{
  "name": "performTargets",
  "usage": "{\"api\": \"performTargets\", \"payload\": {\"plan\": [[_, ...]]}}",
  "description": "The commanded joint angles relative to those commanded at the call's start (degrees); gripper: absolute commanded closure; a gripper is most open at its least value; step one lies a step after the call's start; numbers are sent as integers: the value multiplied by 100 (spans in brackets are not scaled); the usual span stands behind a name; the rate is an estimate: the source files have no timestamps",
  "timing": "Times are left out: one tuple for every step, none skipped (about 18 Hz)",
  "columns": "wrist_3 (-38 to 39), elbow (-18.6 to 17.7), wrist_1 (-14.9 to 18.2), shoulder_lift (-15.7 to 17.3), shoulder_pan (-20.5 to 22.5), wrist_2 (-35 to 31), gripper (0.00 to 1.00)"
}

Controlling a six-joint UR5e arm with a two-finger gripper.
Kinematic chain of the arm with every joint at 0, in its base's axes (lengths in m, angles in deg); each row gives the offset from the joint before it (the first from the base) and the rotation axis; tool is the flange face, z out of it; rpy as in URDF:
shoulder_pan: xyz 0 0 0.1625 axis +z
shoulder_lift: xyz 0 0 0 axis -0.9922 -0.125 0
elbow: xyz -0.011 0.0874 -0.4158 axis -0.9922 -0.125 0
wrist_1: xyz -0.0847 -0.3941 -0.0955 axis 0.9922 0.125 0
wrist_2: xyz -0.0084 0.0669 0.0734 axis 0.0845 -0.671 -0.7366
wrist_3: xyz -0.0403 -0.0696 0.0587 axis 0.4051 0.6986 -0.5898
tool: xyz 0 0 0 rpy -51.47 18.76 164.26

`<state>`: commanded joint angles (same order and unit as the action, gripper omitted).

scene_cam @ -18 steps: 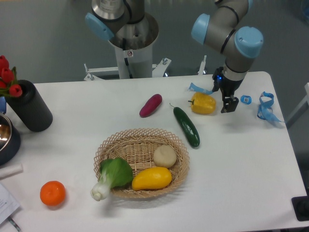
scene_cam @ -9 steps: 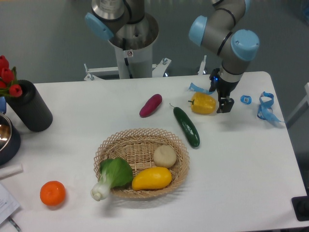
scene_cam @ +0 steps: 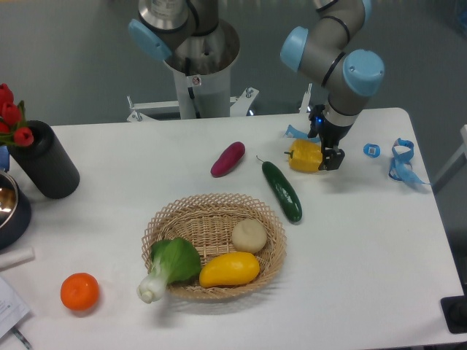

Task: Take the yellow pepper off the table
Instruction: 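Close the gripper around the yellow bell pepper, then lift the yellow bell pepper up off the table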

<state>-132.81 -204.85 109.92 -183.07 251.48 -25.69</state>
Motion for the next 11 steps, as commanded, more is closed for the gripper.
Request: {"api": "performTargets", "payload": {"plan": [[0,-35,-70,-9,9,0,8],[35,-79,-262,-35,9,0,7],[44,-88,-386,-79,9,-9,7],[44,-140,-439,-105,17,0,7],[44,-141,-475,-114,18,0,7],[44,-149,-484,-123,18,-9,7],[53,-149,-501,-123,18,0,9],[53,-149,-510,-123,35,0,23],[70,-149,-519,-123,35,0,39],[166,-149,-519,-123,35,9,49],[245,-141,-519,-123,26,9,59]]}}
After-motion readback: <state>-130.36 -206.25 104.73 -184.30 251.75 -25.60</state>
